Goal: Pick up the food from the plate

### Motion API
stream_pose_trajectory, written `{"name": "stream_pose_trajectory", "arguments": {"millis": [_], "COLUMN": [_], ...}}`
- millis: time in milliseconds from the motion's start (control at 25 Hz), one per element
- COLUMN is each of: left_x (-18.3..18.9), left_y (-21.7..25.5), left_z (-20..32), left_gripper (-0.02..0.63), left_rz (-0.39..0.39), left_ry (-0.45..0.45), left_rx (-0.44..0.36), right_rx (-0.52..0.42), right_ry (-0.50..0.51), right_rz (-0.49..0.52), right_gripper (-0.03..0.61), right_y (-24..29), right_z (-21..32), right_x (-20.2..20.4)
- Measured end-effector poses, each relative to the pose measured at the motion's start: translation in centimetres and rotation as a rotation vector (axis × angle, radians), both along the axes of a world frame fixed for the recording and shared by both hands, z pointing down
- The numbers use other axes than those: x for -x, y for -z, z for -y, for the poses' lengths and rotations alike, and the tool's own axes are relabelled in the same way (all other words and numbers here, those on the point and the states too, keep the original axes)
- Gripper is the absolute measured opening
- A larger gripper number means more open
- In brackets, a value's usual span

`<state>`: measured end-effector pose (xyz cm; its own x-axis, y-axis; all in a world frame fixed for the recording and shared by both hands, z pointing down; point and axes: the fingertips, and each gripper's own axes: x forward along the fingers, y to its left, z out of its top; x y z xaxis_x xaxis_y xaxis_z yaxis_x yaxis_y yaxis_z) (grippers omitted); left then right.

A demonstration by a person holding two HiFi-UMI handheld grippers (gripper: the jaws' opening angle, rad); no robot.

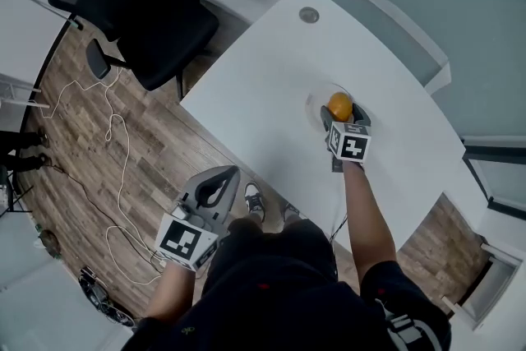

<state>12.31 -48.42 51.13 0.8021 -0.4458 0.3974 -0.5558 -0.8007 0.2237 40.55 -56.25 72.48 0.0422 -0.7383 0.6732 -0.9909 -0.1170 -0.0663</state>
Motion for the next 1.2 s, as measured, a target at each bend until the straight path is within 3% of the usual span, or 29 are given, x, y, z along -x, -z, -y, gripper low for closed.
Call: {"name": "stream_pose_trajectory", "arguments": {"millis": [120,240,600,840,1040,1200], "left_x": [-0.1,-0.3,-2.1,-3.7,-4.5,-5.3], "left_y": [0.1,0.5,5.9,10.4,13.4,14.9], "left_z": [-0.4,-0.8,-1.5,-1.9,-2.1,-3.2], "left_gripper": [0.02,0.02,0.02,0.02,0.02,0.02], "left_rz": [0.002,-0.001,-0.07,-0.116,-0.154,-0.173], "left_ry": [-0.001,-0.006,-0.037,-0.065,-0.074,-0.098], "left_rx": [-0.014,-0.033,-0.124,-0.23,-0.302,-0.332], "right_rx": [-0.024,-0.107,-0.382,-0.556,-0.621,-0.65], "right_ry": [0.015,0.041,0.173,0.185,0.172,0.163], "right_rz": [-0.049,-0.066,-0.119,-0.235,-0.301,-0.29], "right_gripper": [0.371,0.37,0.37,0.371,0.37,0.371], "right_y": [0.3,3.0,18.7,29.3,34.3,36.0], "right_z": [0.0,-0.1,-6.1,-11.2,-15.0,-16.9], "right_x": [-0.1,0.2,4.0,4.2,3.4,3.9]}}
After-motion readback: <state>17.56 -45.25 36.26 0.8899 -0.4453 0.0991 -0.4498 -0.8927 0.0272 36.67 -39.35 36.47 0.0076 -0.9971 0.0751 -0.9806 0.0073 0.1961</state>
